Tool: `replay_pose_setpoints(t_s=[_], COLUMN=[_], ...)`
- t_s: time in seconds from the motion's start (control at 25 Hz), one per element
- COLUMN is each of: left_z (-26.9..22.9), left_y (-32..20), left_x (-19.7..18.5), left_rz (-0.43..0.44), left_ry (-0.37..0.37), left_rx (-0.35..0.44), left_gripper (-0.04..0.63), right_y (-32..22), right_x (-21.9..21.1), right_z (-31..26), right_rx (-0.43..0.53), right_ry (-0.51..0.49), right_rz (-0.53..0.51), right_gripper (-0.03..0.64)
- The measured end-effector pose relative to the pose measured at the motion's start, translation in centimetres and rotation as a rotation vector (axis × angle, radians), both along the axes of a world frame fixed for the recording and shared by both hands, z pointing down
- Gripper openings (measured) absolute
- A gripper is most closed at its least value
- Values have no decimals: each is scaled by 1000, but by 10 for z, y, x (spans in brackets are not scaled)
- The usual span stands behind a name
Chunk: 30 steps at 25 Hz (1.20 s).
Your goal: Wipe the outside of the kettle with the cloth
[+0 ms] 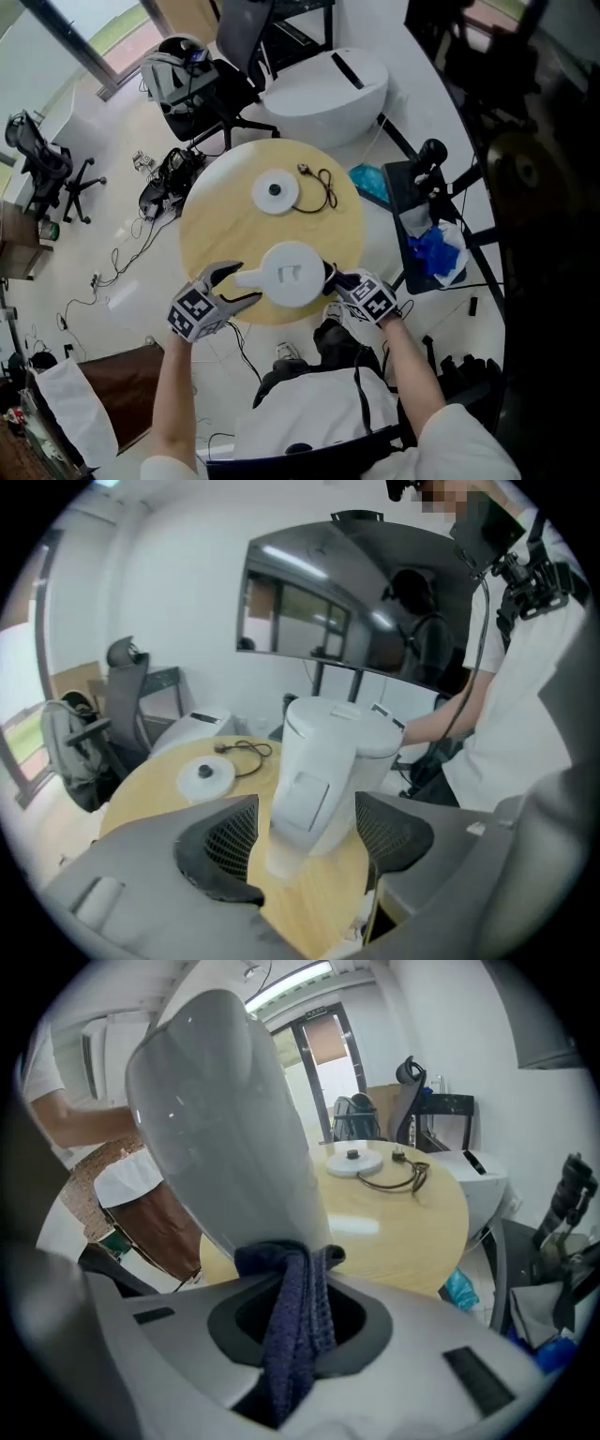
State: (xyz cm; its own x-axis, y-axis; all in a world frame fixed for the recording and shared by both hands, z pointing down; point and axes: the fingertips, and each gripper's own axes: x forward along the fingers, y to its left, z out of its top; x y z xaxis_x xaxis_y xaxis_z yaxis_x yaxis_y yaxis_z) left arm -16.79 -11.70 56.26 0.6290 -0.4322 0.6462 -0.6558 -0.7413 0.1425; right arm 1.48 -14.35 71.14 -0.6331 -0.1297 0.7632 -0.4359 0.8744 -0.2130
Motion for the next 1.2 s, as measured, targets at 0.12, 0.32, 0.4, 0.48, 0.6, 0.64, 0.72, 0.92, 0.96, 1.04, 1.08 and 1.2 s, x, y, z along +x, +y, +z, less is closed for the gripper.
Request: replay_pose_setpoints(t_s=[0.12,0.32,0.4,0.48,0.6,0.64,0.72,0.92,0.96,1.04,1.08,1.2], left_z=[4,12,19,22,20,17,13,13,12,11,11,9], left_y=[3,11,13,10,3,0,-4,-9,-11,-13,-15,-19], left_x=[-13,-36,-32,-31,-32,-31,-31,-34,-35,-37,-37,-38], left_rz=[-250,-634,-715,-775,-852,-865,-883,-850,-830,-788,-767,-685], left_ry=[0,-102,-115,-132,-124,-112,-104,-86,-86,-87,-84,-59], left_rx=[133,311,332,352,381,393,408,395,395,399,402,413], left_gripper=[324,291,280,268,213,205,166,147,147,146,146,146], right_y=[-4,-7,-7,-7,-7,-8,-9,-11,-10,-11,-12,-19], right_x=[0,2,4,3,4,4,4,6,8,14,17,21], right_z=[12,11,5,-4,-25,-33,-51,-87,-93,-109,-119,-161], right_rx=[-8,2,28,59,108,126,165,206,196,169,155,26], right_ry=[21,21,19,13,-5,-14,-32,-76,-93,-163,-218,-506], right_rz=[-10,13,15,21,33,35,37,40,55,108,149,333], right_gripper=[66,66,66,66,66,66,66,66,66,66,66,66])
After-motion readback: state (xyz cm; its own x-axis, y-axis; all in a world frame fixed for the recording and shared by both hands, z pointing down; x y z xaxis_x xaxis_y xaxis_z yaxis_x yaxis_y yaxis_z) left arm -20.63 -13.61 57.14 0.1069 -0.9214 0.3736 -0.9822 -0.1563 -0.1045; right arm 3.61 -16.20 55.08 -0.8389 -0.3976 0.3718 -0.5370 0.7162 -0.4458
